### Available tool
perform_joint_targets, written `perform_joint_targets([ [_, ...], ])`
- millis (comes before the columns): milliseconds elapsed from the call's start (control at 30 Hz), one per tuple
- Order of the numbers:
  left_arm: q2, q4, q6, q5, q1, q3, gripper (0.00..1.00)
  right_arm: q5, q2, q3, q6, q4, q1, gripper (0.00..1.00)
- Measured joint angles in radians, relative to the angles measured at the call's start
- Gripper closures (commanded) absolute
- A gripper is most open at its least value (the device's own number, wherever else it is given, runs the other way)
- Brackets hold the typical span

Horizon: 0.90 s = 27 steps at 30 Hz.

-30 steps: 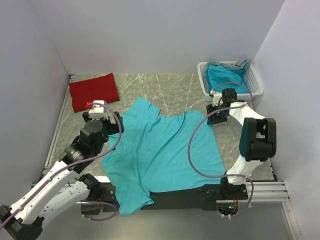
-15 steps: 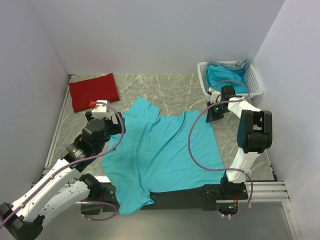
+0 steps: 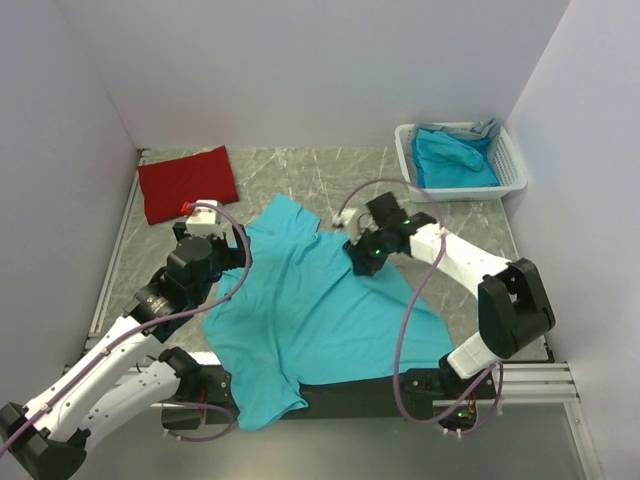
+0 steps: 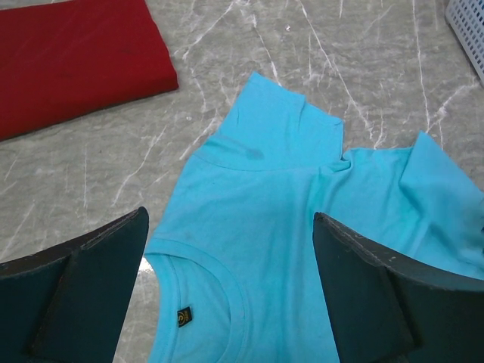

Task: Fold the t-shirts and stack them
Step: Flatten the tshirt out

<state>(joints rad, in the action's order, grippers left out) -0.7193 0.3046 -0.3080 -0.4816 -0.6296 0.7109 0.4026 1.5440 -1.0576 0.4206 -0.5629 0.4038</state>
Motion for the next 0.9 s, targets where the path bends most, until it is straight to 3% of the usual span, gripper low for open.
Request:
perform_joint_targets([
  [33,0.000,0.000,0.000,0.000,0.001,0.000,0.04,0.012,-0.005,0.007,0.028,-0.015,0.064,0.52],
  [133,0.000,0.000,0.000,0.005,0.003,0.000,0.04,0.030,-0.006,0.016,0.073,-0.055,0.103,0.48],
  [333,0.000,-0.001,0.000,0.011,0.005,0.000,0.05,0.047,-0.003,-0.021,0.056,-0.057,-0.104,0.53],
  [433,0.000,-0.001,0.000,0.014,0.005,0.000,0.05,0.066,0.017,-0.057,0.049,-0.059,-0.140,0.53],
  [667,0.000,-0.001,0.000,0.014,0.005,0.000,0.05,0.080,0.138,-0.137,0.040,-0.060,-0.034,0.54],
  [900,-0.003,0.000,0.000,0.014,0.005,0.000,0.05,-0.031,0.254,-0.243,0.018,-0.061,0.140,0.54],
])
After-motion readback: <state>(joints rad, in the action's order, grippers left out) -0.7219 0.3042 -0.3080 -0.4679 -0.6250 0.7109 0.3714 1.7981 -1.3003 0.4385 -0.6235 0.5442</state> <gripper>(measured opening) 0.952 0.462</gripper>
